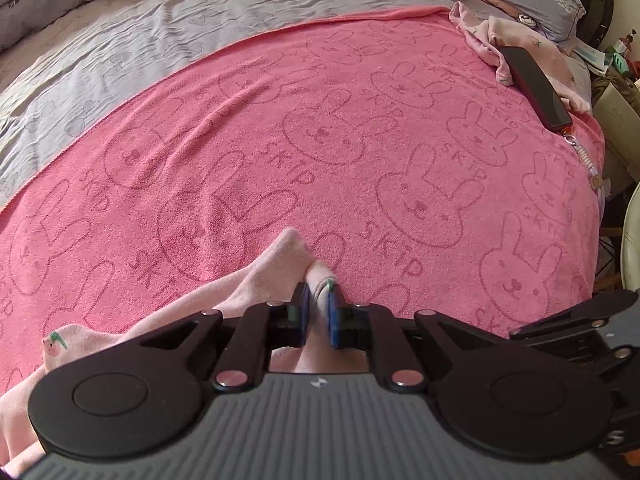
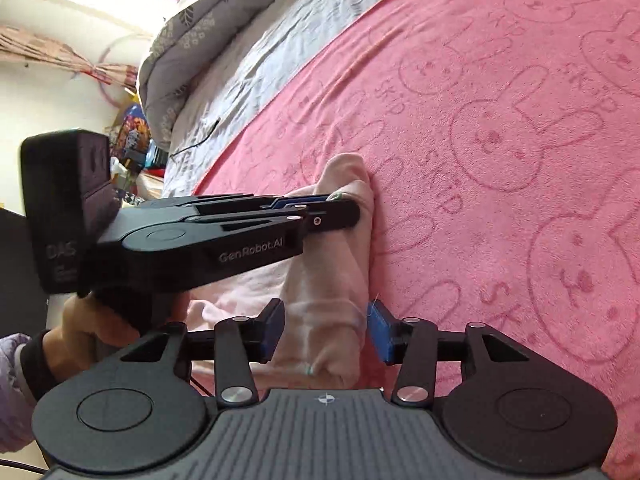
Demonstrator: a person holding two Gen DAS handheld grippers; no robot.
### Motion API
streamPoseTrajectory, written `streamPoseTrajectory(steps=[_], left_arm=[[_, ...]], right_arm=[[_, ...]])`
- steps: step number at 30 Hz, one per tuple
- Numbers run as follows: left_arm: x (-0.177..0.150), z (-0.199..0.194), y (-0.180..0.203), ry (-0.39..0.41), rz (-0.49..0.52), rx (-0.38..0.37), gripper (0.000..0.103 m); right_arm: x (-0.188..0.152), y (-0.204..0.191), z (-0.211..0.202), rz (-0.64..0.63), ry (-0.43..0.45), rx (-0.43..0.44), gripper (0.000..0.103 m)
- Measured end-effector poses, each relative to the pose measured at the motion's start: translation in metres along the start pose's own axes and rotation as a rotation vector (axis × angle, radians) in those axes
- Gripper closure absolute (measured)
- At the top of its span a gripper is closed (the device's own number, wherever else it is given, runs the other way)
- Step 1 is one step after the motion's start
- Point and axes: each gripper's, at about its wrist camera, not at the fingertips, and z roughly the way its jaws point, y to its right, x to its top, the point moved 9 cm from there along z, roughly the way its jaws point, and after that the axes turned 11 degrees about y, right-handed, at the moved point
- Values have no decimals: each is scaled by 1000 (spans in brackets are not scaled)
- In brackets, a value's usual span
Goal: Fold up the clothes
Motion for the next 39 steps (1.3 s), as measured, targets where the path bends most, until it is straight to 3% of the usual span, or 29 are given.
streamPoseTrajectory(steps=[9, 13, 23, 25, 29, 32, 34, 38, 39], left_arm=[[5, -8, 4, 80, -32, 49, 93], [3, -4, 3, 72, -61, 43, 93], [3, 24, 2, 81, -116, 61, 93], [6, 29, -1, 87, -124, 71, 100], [14, 37, -8, 93, -151, 65, 102], [25, 32, -16, 122, -181, 61, 102], [39, 14, -28, 181, -222, 53, 100], [49, -28, -55, 271, -251, 66, 99], [46, -36, -56, 278, -230, 67, 99]], right_arm=[[-6, -15, -17, 37, 5, -32, 92], [-20, 0, -5, 12, -41, -95, 92], [-46, 11, -4, 44, -103, -107, 92], [-50, 12, -4, 58, -116, -108, 92], [-61, 14, -8, 112, -149, -107, 92], [-82, 17, -13, 120, -225, -112, 95], [-88, 18, -23, 125, -243, -105, 94], [-57, 23, -43, 112, -159, -85, 87], [-45, 24, -44, 105, -135, -78, 80]])
